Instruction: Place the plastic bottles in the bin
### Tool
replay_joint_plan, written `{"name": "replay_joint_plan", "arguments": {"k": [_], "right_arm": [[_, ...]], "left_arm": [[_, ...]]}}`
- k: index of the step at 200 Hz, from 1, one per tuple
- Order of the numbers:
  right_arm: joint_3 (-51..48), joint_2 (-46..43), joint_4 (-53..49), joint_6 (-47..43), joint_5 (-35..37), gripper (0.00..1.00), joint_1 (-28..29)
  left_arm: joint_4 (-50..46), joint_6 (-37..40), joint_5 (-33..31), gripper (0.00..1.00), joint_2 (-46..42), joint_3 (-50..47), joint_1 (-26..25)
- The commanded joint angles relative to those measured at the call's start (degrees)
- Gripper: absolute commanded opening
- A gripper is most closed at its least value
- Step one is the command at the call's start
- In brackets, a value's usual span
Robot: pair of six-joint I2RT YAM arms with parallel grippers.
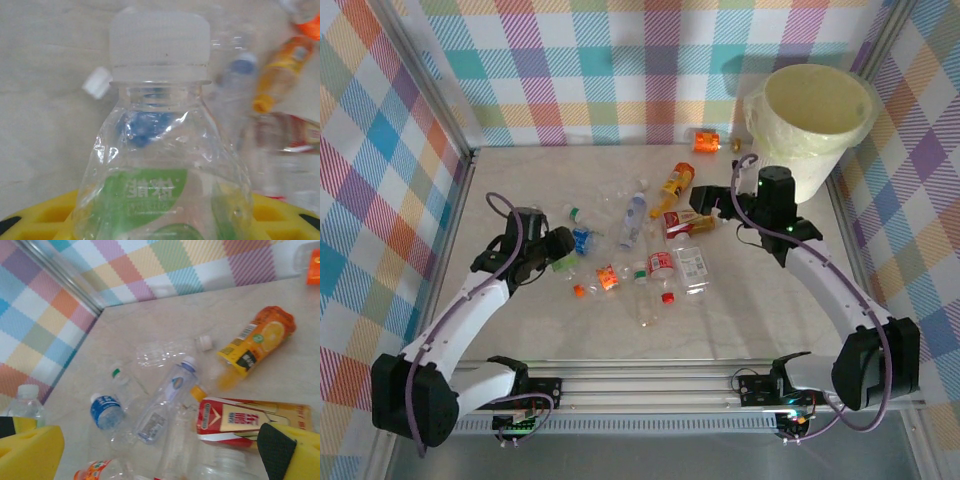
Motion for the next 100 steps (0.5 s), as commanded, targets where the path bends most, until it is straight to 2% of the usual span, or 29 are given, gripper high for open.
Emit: {"name": "replay_joint_plan", "arguments": {"k": [1, 46, 100], "right_arm": [[-0.4, 0.06, 5.12, 0.25, -6.16, 1.0, 1.13], [0.01, 2.29, 8.08, 2.57, -8.32, 1.0, 4.46], [-0.12, 4.79, 13.4, 3.87, -7.92, 1.0, 11.32]], "left_arm": [[8.23, -2.2, 4.17, 0.47, -0.44, 3.92, -4.32], [16.21, -7.49, 3.98, 0.47, 4.06, 11.05, -9.93], [17.01, -5.74, -5.37, 0.46, 11.08, 20.91, -17.62]]}}
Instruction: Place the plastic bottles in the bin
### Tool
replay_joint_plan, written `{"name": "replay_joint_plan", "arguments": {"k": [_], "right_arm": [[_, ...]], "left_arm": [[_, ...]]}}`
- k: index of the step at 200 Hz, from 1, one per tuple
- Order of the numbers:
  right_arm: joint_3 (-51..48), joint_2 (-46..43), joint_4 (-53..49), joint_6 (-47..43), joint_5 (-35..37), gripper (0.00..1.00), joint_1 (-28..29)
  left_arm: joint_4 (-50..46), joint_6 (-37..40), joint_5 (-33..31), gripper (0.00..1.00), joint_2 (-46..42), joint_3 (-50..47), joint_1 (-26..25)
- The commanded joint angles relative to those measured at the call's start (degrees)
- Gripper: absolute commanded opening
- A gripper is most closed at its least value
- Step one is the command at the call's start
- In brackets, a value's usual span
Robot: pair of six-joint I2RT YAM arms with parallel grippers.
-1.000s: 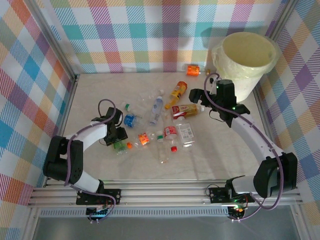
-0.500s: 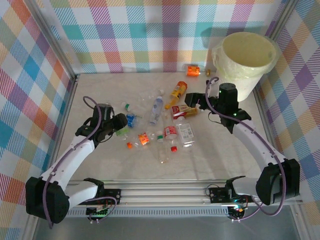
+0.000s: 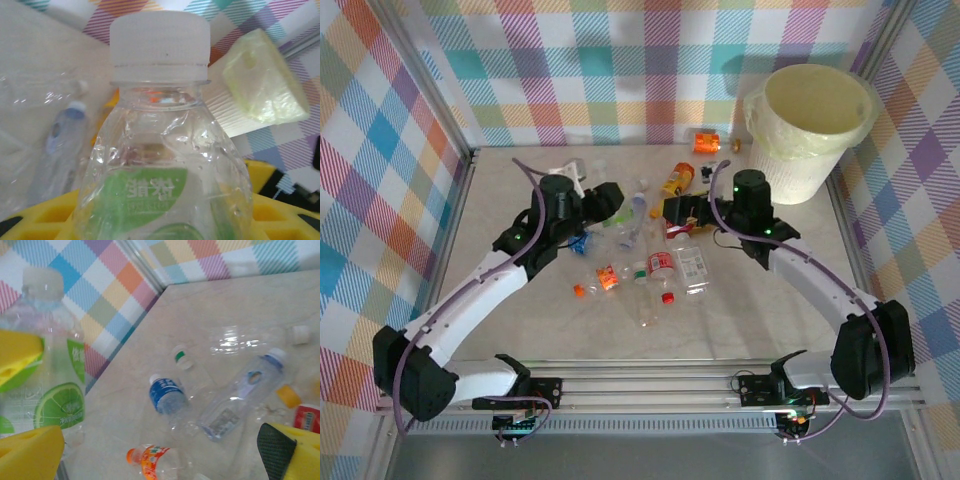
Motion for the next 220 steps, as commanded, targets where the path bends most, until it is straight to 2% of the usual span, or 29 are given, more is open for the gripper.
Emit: {"name": "replay_joint_plan", "arguments": {"k": [1, 36, 62, 79, 102, 138, 164, 182, 198, 220], "right_arm": [[0.1, 0.83, 5.33, 0.87, -0.67, 1.0, 2.82], [-1.36, 2.34, 12.45, 1.43, 1.23, 1.0, 6.01], [-0.24, 3.38, 14.48, -2.57, -4.85, 1.0, 7.67], [-0.37, 3.22, 16.28, -5.27, -5.55, 1.0, 9.16], [0.49, 4.17, 14.46, -7.24, -1.74, 1.0, 10.84], [1.28, 6.66, 13.24, -5.66, 4.52, 1.0, 11.61], [1.8, 6.99, 13.42, -3.98, 5.81, 0.92, 11.61], [2.18, 6.75, 13.17, -3.88, 5.89, 0.78, 11.61], [1.92, 6.05, 13.19, -4.64, 6.61, 0.7, 11.63], [1.74, 4.39, 10.64, -6.31, 8.88, 0.65, 11.61]], "left_arm": [[2.43, 0.09, -5.34, 0.46, 2.59, 4.12, -2.61], [3.97, -1.0, -6.65, 0.46, 5.97, 7.02, -3.9], [4.7, -1.65, -6.61, 0.46, 7.37, 7.68, -4.35], [3.27, -2.18, -7.44, 0.46, 7.99, 8.3, -4.32], [3.52, -3.12, -6.96, 0.46, 8.21, 8.29, -4.36], [4.69, -3.93, -5.61, 0.47, 7.77, 7.83, -4.36], [4.89, -4.06, -4.32, 0.47, 7.9, 7.6, -4.36], [4.95, -4.31, -4.2, 0.48, 7.78, 7.16, -4.35], [4.82, -4.41, -4.14, 0.49, 7.76, 7.11, -4.36], [4.7, -4.35, -3.85, 0.51, 7.95, 7.12, -4.36]]}}
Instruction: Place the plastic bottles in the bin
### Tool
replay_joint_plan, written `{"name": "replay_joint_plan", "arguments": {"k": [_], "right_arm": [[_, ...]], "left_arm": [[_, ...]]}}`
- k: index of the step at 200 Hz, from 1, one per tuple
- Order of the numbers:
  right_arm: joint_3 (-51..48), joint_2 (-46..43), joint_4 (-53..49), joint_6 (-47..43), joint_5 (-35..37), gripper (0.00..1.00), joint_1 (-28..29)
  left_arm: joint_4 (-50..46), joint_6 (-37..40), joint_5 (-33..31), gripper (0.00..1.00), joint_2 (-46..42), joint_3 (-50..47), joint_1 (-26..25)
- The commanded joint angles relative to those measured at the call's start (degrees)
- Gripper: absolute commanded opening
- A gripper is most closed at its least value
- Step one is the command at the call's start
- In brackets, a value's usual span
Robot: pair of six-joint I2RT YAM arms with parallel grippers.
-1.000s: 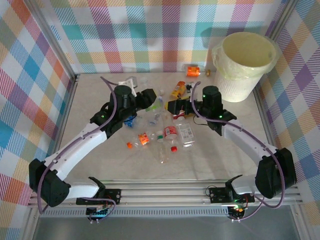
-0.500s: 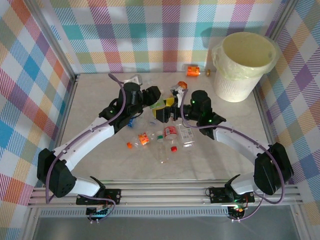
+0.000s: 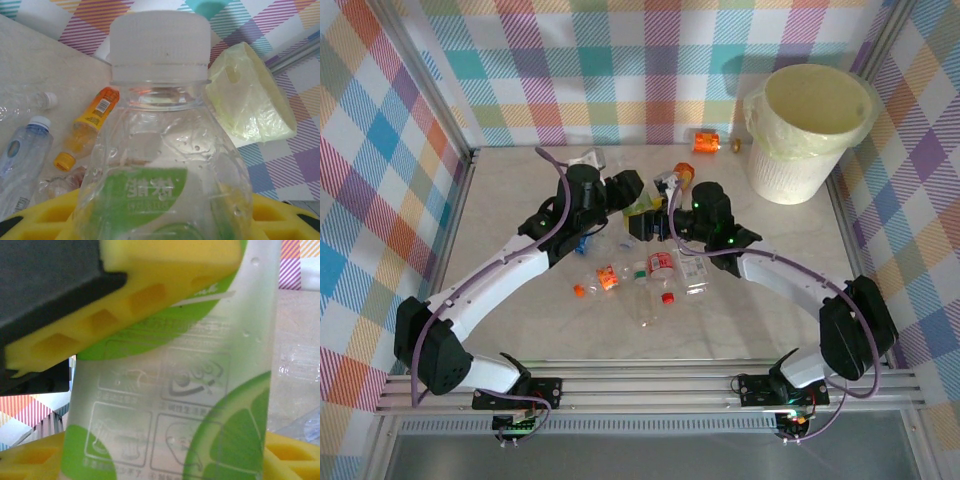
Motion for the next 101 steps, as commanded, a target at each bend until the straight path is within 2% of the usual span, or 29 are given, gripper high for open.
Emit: {"name": "replay_joint_plan", "arguments": {"k": [1, 25, 61, 101], "right_arm": [[1.42, -2.36, -1.31, -1.59, 3.81, 0.65, -0.13], [0.86, -4.11, -4.95, -3.81, 7.12, 0.6, -0.3], [-0.43, -5.86, -8.55, -4.74, 10.16, 0.53, -1.47], [0.14, -7.44, -15.44, -4.13, 12.86, 0.51, -5.17]], "left_arm": [[1.49, -0.47, 1.31, 0.51, -0.37, 1.11, -0.66], [1.43, -0.21, 1.72, 0.59, 0.02, 1.41, -0.66], [1.72, 3.13, 5.52, 0.78, 0.49, 3.56, -0.66], [1.63, 5.66, 6.84, 0.97, -2.33, 4.34, -0.62]]}}
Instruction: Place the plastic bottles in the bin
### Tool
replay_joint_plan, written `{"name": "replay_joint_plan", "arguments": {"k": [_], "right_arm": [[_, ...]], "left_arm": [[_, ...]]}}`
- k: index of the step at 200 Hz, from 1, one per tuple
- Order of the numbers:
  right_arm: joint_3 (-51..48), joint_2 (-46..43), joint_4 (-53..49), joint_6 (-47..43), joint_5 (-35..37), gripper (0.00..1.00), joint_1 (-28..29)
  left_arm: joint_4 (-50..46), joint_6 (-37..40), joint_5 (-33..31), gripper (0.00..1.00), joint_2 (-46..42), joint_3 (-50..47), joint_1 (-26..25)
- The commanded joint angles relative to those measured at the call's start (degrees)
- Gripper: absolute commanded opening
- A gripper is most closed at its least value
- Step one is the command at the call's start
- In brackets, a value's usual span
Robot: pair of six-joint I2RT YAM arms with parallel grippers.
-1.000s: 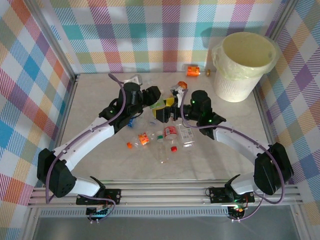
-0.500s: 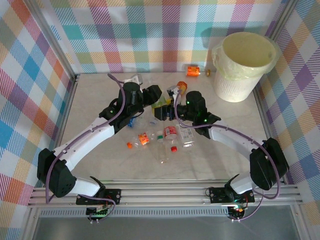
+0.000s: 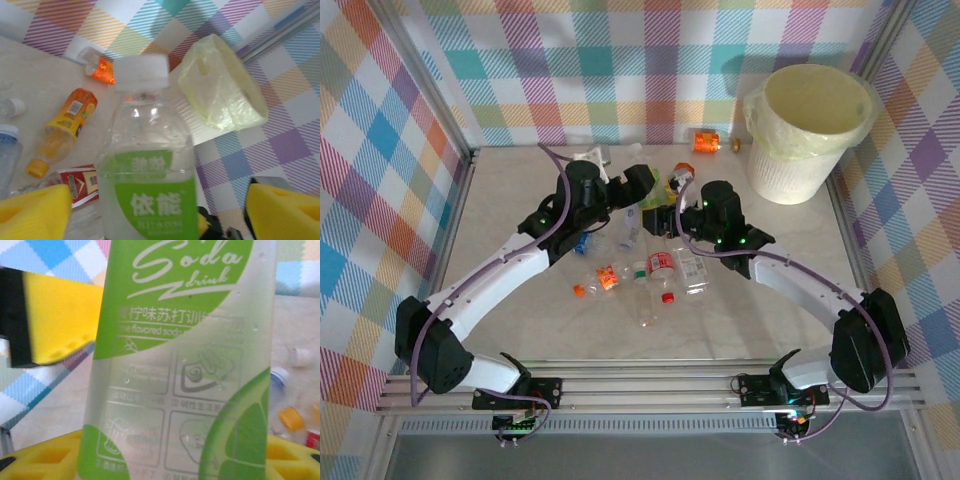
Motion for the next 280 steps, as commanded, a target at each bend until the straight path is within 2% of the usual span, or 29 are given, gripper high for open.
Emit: {"name": "replay_joint_plan", "arguments": {"k": [1, 12, 42, 84, 104, 185, 218, 248, 280], "right_arm": [[0.27, -2.34, -4.8, -0.77, 3.0, 0.51, -2.42], [0.7, -2.8, -6.27, -0.91, 3.37, 0.51, -3.67], [3.99, -3.02, -11.74, -2.37, 5.23, 0.5, -7.99], [13.28, -2.4, -19.08, -5.85, 4.74, 0.49, -15.83], [19.47, -0.24, -21.57, -7.77, 4.28, 0.49, -19.52], [46.59, 15.76, -32.94, -9.11, 10.34, 0.51, -31.33], [56.39, 22.5, -38.21, -8.58, 13.46, 0.51, -33.59], [68.52, 30.85, -48.05, -9.46, 16.28, 0.53, -35.05], [79.37, 38.66, -55.87, -10.69, 24.26, 0.54, -35.52]], "left_arm": [[0.46, 2.8, 1.94, 0.97, -2.74, 1.55, -0.31], [0.84, 3.25, 1.9, 1.0, -3.92, 0.91, -0.34], [0.76, 4.87, -0.97, 1.0, -7.65, -1.68, -0.31], [-7.9, 5.28, -13.98, 1.0, -11.2, -4.75, -0.29], [-11.01, 4.91, -17.79, 1.0, -12.28, -6.46, -0.21], [-15.26, 0.07, -22.14, 1.0, -15.25, -11.97, 0.15], [-16.26, -2.07, -21.94, 1.0, -15.85, -13.82, 0.24], [-21.94, -4.89, -25.73, 1.0, -15.75, -14.0, 0.32], [-26.14, -7.03, -27.7, 1.0, -14.86, -14.71, 0.61]]}}
